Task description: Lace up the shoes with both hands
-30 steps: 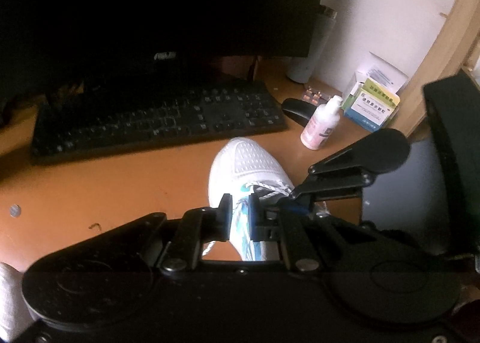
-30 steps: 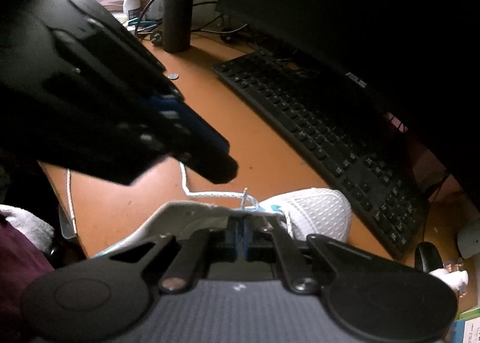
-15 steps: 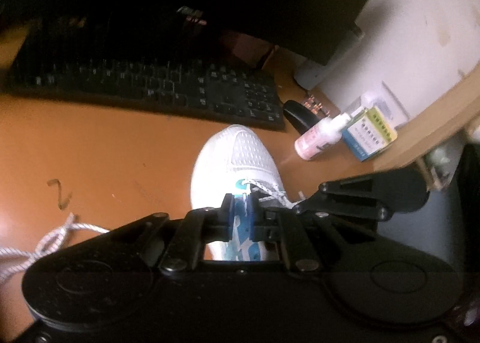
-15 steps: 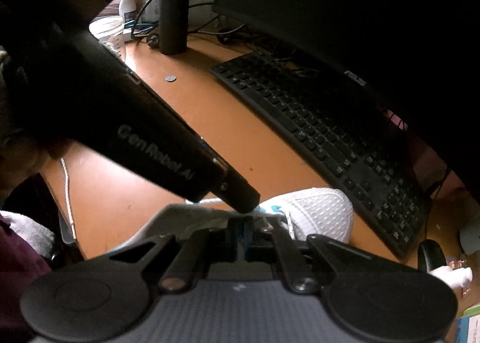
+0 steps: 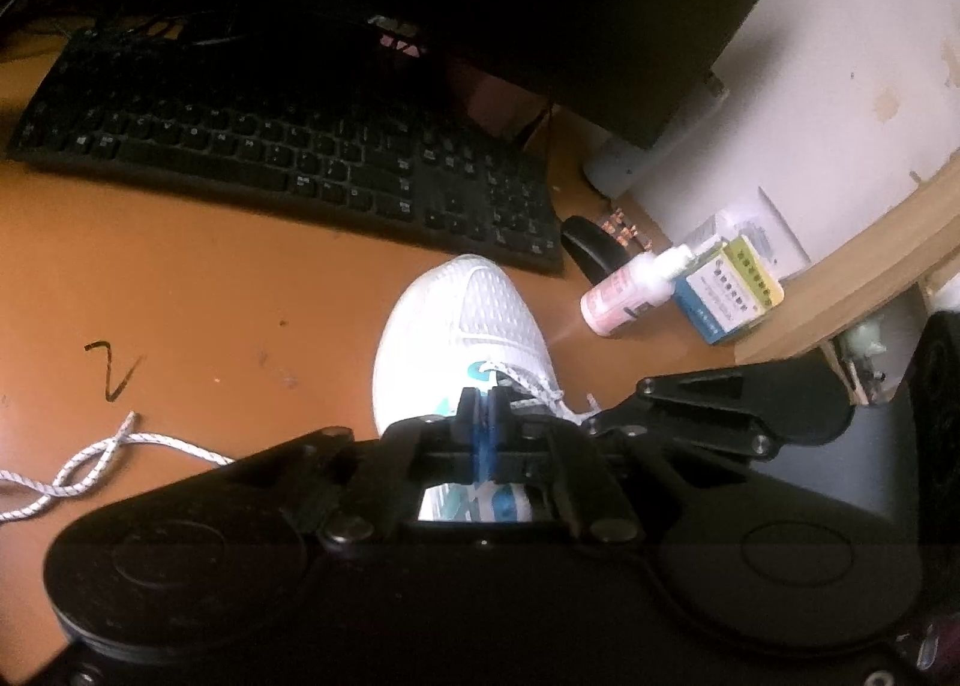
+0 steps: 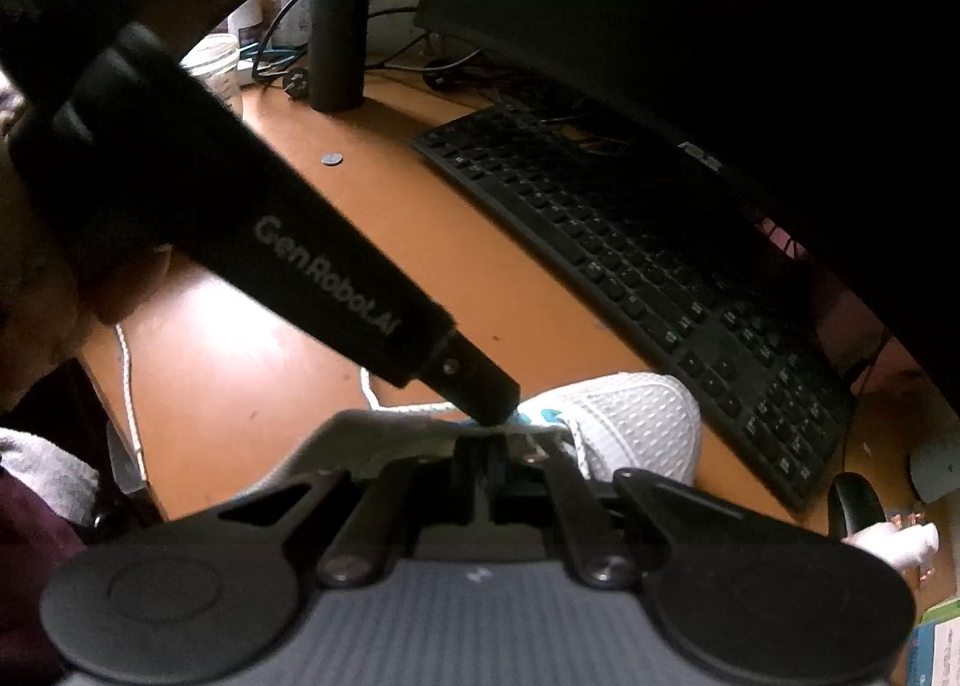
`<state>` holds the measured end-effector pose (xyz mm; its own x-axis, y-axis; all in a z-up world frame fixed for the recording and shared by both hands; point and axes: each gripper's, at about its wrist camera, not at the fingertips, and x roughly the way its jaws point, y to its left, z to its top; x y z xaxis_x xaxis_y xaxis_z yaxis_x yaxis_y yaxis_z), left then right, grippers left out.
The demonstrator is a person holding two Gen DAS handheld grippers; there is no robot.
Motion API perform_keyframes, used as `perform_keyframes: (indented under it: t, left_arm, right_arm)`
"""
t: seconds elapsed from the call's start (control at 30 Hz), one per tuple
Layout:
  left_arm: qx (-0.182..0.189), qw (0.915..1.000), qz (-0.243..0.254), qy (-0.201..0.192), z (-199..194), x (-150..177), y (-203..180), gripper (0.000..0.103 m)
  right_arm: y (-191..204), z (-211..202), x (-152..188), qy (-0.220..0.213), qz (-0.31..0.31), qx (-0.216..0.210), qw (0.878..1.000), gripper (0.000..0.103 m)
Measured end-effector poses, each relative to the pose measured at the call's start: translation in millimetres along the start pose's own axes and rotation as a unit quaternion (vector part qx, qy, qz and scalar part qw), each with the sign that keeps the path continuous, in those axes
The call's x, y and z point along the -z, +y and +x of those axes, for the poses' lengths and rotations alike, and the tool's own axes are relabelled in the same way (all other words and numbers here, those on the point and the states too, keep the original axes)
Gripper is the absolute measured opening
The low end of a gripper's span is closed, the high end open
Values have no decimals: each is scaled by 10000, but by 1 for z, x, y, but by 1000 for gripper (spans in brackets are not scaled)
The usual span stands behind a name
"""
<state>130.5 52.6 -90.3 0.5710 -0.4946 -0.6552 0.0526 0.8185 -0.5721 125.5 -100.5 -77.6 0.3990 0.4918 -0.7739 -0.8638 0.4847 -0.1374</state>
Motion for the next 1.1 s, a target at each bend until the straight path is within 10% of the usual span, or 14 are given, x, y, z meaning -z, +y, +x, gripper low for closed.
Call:
perform_keyframes:
  t: [0.3,0.47,1.1]
  left_arm:
    - [-99,9998,195,32,1,-3,-5,0]
    - [-391,9977,552,-64,-2,1,-12,19]
    - [-100,9998,125,-80,5,-4,-5,3]
  right_arm:
    - [4,-1,1,-5,-120,76,9999,4]
    - [3,-1,1,0,-80,75,9999,4]
    - [2,2,0,3,-112,56,9999,4]
